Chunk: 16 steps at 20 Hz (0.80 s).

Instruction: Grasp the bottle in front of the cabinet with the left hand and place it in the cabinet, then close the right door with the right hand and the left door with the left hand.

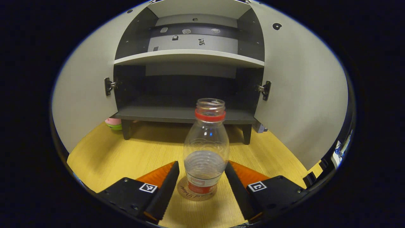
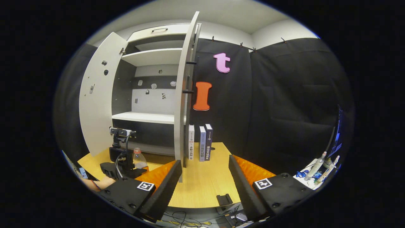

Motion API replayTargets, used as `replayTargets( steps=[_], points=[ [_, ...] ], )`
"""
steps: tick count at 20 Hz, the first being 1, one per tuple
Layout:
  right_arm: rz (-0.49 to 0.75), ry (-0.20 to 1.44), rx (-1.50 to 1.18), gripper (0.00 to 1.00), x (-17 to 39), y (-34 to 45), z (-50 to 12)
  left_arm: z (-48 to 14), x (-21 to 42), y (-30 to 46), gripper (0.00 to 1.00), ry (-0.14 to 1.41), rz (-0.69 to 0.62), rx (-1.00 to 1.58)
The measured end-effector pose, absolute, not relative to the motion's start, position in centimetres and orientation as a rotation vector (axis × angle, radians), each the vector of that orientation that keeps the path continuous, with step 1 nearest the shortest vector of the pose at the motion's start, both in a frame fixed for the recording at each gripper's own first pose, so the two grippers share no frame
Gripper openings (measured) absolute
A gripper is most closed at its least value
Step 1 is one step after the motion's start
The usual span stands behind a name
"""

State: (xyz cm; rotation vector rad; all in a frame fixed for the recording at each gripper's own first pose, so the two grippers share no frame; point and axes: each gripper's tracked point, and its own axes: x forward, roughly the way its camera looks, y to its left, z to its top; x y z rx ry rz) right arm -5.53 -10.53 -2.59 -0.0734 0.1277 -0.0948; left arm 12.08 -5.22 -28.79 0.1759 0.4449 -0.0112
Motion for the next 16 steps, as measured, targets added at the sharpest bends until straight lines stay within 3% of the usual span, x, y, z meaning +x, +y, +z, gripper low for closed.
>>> replayTargets(
  steps=[1, 6, 16],
  points=[
    [-0.095, 0.126, -0.072, 0.99, -5.5, -10.6, -2.5, -28.5, 12.1, -5.5, 0.76, 0.446, -0.019, 0.173],
    [-0.078, 0.110, -0.065, 0.99, -5.1, -10.3, -2.3, -24.5, 10.9, -6.7, 0.75, 0.459, -0.040, 0.129],
    [-0.010, 0.108, -0.044, 0.99, -3.8, -8.3, -2.9, -7.1, 14.1, -7.7, 0.75, 0.315, -0.109, 0.112]
  ],
)
